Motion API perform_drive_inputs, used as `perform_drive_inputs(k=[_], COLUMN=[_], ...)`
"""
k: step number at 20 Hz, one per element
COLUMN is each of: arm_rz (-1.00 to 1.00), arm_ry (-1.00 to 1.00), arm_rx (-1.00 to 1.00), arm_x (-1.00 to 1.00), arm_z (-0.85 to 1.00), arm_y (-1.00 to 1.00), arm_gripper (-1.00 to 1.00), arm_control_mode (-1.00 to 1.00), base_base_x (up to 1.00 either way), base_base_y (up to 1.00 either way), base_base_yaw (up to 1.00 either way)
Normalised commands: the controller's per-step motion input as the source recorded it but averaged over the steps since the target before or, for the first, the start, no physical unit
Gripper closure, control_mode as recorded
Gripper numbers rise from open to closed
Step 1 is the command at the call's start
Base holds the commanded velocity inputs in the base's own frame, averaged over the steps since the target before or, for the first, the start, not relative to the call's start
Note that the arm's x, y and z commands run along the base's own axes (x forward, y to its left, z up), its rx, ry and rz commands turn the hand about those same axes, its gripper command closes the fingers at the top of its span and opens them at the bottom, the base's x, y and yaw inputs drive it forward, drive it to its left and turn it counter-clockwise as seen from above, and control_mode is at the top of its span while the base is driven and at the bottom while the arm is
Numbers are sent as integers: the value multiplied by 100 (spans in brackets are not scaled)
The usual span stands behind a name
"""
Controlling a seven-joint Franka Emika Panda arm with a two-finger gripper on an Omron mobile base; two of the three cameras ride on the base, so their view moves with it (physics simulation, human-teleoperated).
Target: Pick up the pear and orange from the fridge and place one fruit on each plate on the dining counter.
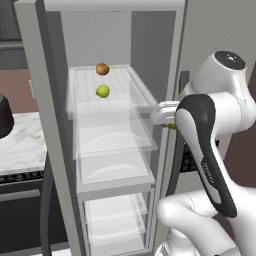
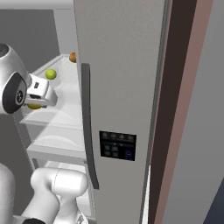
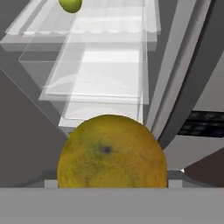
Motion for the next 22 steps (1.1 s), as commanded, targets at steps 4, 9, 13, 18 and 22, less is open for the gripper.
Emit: perform_drive_inputs(k=[4,9,13,18,22], arm_rz=[0,0,0,0,-1], arm_ry=[1,-14,-10,-1,0], arm_rx=[-4,-1,0,0,0], arm_x=[-50,-66,-43,-1,0], arm_z=[-8,-5,-1,-5,-3], arm_y=[0,0,0,-14,-41], arm_gripper=[100,100,100,100,100], arm_control_mode=[-100,-100,-100,-100,-100], base_base_x=[0,0,0,0,0], base_base_y=[0,0,0,0,0], base_base_yaw=[0,0,0,0,0])
